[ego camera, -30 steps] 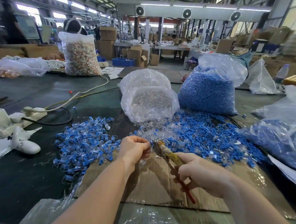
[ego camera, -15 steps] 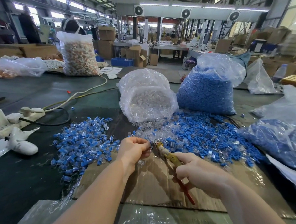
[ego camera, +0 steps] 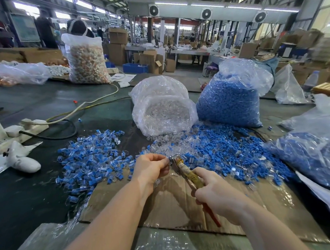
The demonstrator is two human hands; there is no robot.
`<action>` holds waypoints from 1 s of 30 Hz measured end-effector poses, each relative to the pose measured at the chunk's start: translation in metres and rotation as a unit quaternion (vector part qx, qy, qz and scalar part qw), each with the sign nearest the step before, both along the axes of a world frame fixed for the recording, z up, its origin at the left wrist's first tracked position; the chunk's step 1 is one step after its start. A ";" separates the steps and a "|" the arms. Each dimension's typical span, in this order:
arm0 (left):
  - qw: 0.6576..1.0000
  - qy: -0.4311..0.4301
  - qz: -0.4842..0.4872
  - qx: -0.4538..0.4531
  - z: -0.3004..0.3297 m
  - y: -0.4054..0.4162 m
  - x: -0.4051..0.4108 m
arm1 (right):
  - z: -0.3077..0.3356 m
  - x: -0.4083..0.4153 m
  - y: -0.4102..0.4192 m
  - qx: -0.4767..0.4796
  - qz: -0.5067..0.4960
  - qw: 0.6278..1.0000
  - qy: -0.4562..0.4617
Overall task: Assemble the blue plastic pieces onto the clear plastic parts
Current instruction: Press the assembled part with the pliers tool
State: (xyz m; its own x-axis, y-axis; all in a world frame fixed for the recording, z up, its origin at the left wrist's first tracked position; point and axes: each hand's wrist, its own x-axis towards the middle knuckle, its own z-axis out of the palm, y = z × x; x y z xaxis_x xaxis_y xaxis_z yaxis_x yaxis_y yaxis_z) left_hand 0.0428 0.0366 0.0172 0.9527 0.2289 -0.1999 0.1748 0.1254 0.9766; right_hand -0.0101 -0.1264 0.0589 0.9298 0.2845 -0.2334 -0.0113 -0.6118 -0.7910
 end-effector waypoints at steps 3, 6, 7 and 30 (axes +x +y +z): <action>1.000 -0.008 0.008 0.007 0.002 0.001 0.002 | -0.003 0.003 0.000 0.032 -0.009 0.999 0.019; 1.000 -0.007 0.018 0.012 0.001 0.004 0.003 | -0.003 0.007 -0.002 0.105 -0.018 0.989 0.100; 1.000 -0.005 0.021 0.008 0.000 0.005 0.003 | -0.003 0.008 -0.003 0.130 -0.019 0.983 0.125; 0.860 -0.031 0.194 0.471 -0.023 0.092 0.005 | -0.034 0.046 -0.078 -0.119 -0.267 0.945 -0.149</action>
